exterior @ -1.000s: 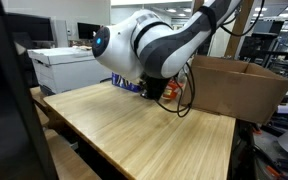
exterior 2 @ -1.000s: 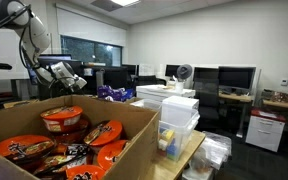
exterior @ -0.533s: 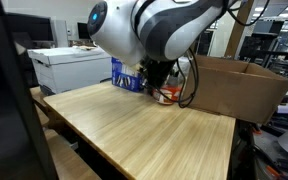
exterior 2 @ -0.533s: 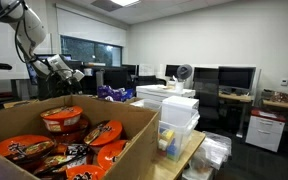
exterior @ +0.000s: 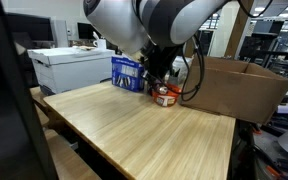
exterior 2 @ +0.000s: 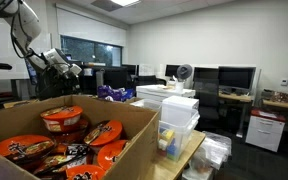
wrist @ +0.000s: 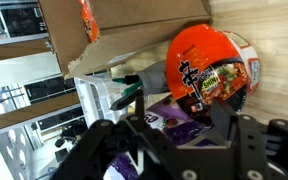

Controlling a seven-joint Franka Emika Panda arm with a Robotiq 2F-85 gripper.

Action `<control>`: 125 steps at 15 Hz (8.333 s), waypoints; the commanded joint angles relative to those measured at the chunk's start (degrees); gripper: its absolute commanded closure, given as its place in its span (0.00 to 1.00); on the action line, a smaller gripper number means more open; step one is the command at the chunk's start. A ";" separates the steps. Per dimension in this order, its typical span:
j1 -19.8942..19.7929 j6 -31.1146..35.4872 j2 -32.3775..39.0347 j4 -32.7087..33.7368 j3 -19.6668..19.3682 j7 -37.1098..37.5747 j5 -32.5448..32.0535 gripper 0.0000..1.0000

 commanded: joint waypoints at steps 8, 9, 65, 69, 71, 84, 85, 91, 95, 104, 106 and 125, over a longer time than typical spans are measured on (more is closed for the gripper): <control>-1.39 13.39 -0.59 -3.32 1.06 -3.30 -0.25 0.03; -1.48 13.72 -0.02 -3.13 0.89 -3.48 -0.07 0.01; -6.66 23.40 -1.04 -11.33 -5.31 -2.32 11.94 0.00; -7.17 27.92 -1.49 -12.78 -5.18 -2.99 12.28 0.00; -7.00 29.05 -1.26 -12.95 -5.37 -3.16 12.12 0.00; -5.88 25.55 0.00 -11.60 -6.18 -2.52 11.41 0.00; -5.79 25.12 0.15 -11.46 -6.25 -2.37 11.34 0.00; -5.39 22.89 1.45 -10.50 -6.15 -2.49 11.16 0.00; -5.00 22.50 2.16 -10.25 -6.18 -2.25 10.70 0.25; -3.73 18.52 2.51 -8.83 -6.05 -1.84 9.92 0.52; -3.70 18.42 2.39 -8.66 -5.93 -2.08 10.10 0.57; -6.66 24.34 -0.04 -8.89 -3.75 -8.64 13.71 0.95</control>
